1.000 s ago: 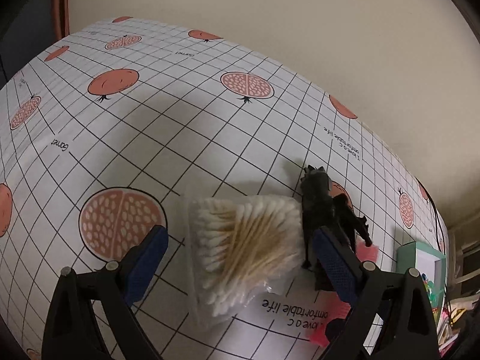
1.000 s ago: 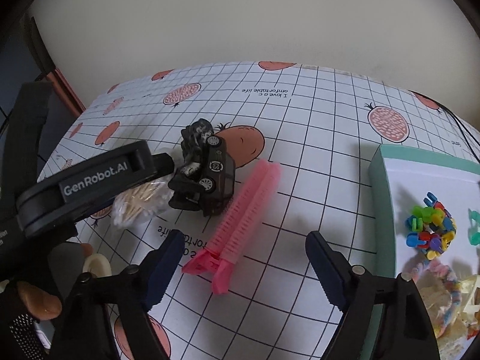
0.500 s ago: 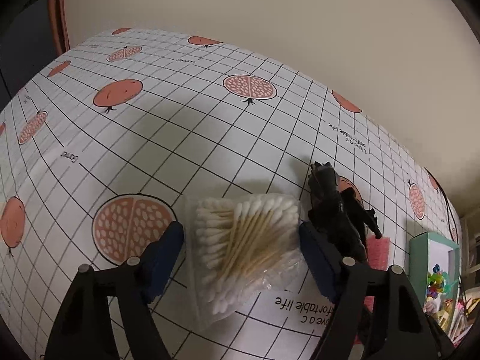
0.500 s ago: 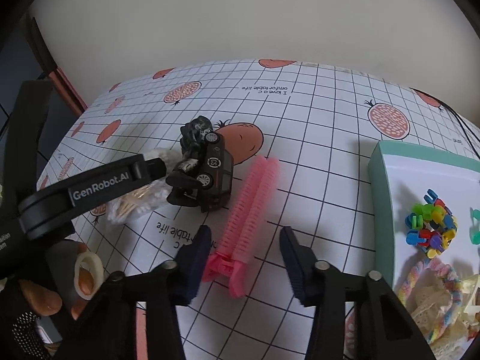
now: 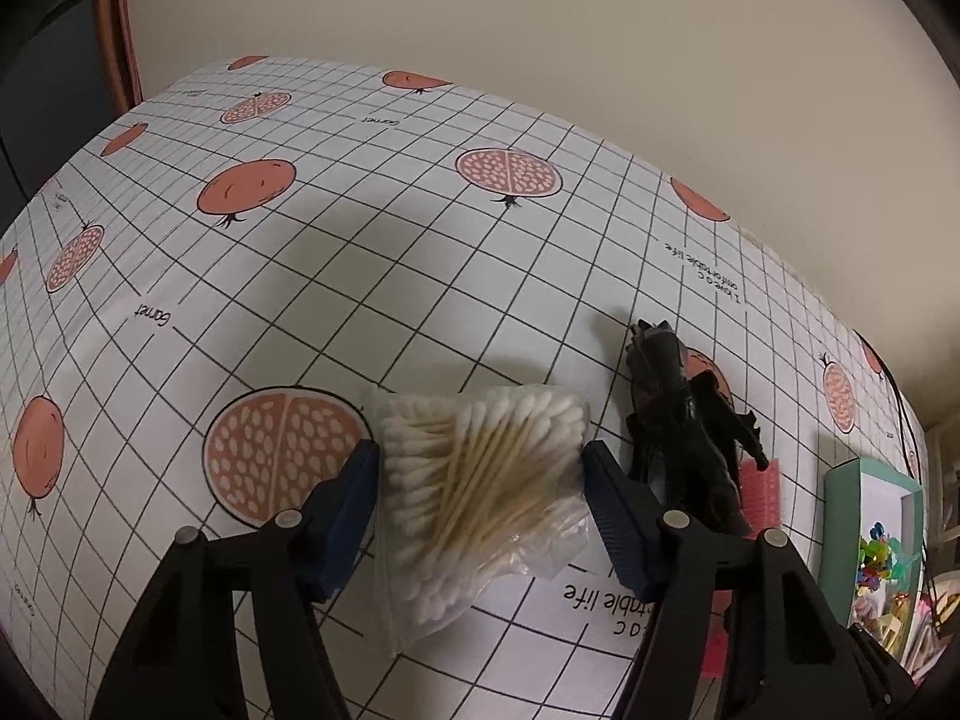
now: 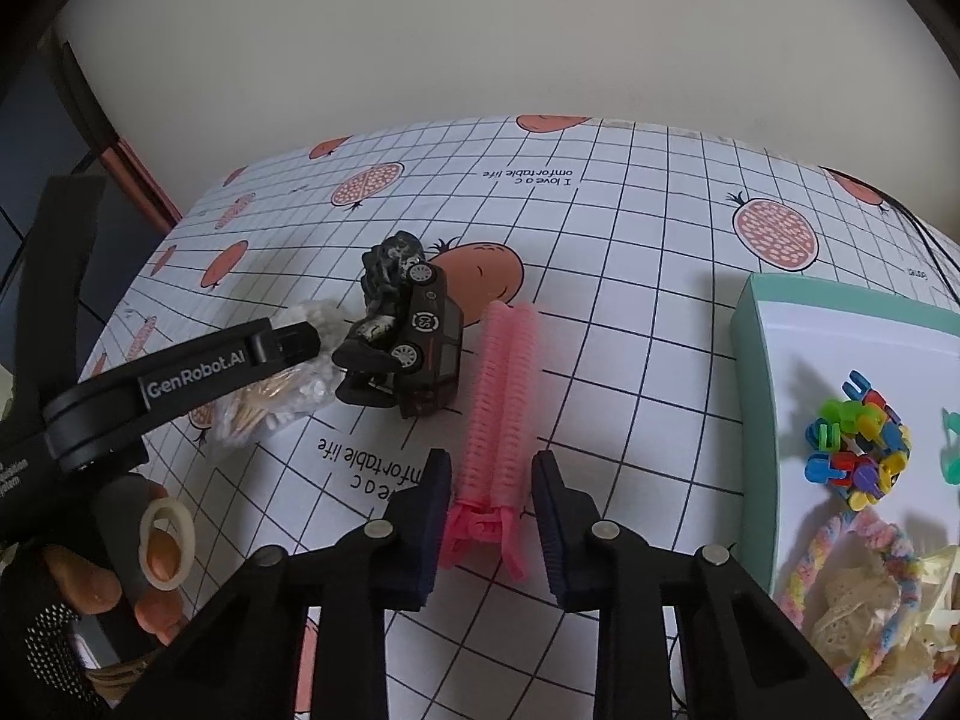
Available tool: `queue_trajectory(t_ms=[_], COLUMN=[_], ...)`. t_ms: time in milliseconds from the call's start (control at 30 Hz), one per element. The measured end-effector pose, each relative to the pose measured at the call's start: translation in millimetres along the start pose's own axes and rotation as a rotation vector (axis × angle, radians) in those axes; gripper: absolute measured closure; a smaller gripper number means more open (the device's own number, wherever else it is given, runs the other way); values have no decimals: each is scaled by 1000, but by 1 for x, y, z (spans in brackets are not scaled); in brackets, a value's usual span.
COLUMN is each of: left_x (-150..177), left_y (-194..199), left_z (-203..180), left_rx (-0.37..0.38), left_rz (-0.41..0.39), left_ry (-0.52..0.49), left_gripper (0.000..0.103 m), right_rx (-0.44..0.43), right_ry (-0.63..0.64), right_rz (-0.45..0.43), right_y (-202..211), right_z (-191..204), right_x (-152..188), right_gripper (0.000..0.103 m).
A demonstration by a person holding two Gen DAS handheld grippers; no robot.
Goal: Organize objects
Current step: 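Grasp the pink hair roller with the right tool while the left tool grasps the cotton swab bag, then carry the hair roller with the right tool while the left tool carries the swab bag into the tray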
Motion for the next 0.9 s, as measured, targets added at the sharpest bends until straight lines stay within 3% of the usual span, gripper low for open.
queue_trajectory(t_ms=[433, 667, 900], left_x=[2, 1, -5], left_y=[-1, 2, 9], left_z=[-1, 1, 8], left_rx=[-56, -32, -12], left_rz=[-22, -33, -45], left_ry=[-46, -14, 30], left_gripper=[34, 43, 45], right_rx=[0, -7, -22], right_ry=[-17, -28, -31], right_rz=[9, 8, -16], right_y=[-2, 1, 13], right_z=[-2, -2, -4], right_x=[1, 1, -5], right_gripper=[74, 74, 74])
Point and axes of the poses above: each gripper's, at about its wrist camera, not at the fingertips, and y roughly against the way its jaws point, z to its left, x to its underside, the point moved 5 cm from there along -y, roughly the way its jaws point, and after that the axes turned 4 degrees about -y, right-handed, at the moved point
